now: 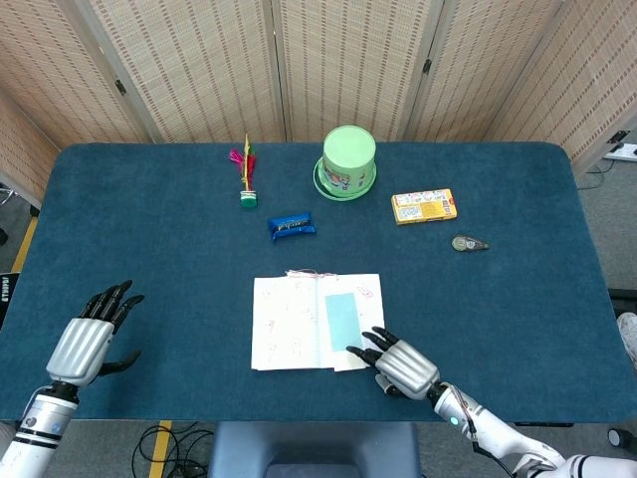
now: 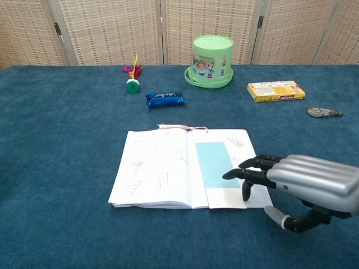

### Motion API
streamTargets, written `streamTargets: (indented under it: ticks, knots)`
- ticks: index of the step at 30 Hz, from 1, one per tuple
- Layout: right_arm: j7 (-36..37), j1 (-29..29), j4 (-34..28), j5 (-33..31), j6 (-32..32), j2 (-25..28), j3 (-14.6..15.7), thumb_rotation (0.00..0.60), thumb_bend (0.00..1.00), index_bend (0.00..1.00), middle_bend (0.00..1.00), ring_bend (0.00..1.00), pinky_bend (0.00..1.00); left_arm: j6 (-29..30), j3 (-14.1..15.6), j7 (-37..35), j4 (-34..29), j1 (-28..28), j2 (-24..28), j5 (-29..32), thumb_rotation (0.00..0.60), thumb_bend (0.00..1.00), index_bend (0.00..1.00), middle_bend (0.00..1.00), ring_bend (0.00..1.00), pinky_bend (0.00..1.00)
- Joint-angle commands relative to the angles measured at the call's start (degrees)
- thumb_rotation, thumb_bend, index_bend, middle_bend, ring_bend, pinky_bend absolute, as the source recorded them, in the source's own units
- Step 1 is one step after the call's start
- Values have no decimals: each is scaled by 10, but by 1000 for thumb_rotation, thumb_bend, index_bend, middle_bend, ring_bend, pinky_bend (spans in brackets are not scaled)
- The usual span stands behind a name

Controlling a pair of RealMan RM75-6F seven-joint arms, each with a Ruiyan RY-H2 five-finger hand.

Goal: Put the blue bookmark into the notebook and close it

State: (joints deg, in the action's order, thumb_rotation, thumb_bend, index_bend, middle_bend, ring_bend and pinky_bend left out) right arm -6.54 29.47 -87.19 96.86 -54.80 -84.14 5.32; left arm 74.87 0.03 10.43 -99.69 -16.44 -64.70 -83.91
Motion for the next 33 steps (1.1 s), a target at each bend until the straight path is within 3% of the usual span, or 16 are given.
streamTargets:
  ticks: [1,13,18,21,24,33]
  knots:
    - [-7,3,-4,-3,0,-3,-2,600,573,0,320,15,16,-1,0,-1,2,0,0,0,600,278,163,0,0,146]
    - [-42,0,-38,17,-33,14,7,600,580,0,313,14,14,-1,-2,-10,8,5,1,-2,600,278,163,0,0,146]
    - [-67,7,-35,23,-39,1,-6,600,270,0,203,0,10,2,-1,-11,4,8,5,-8,600,278,162,0,0,146]
    - [-91,13,-36,7,-29,-8,-20,600,173,0,94,0,0,5,-1,-13,2,11,8,-8,600,278,162,0,0,146]
    - [-115,25,-38,-18,-5,-23,-36,600,116,0,11,0,0,8,-1,-18,1,13,11,-10,600,278,161,0,0,146]
    - [-156,55,-8,-65,35,-66,-67,600,84,0,0,0,0,7,-1,-27,5,18,15,-7,600,278,160,0,0,146]
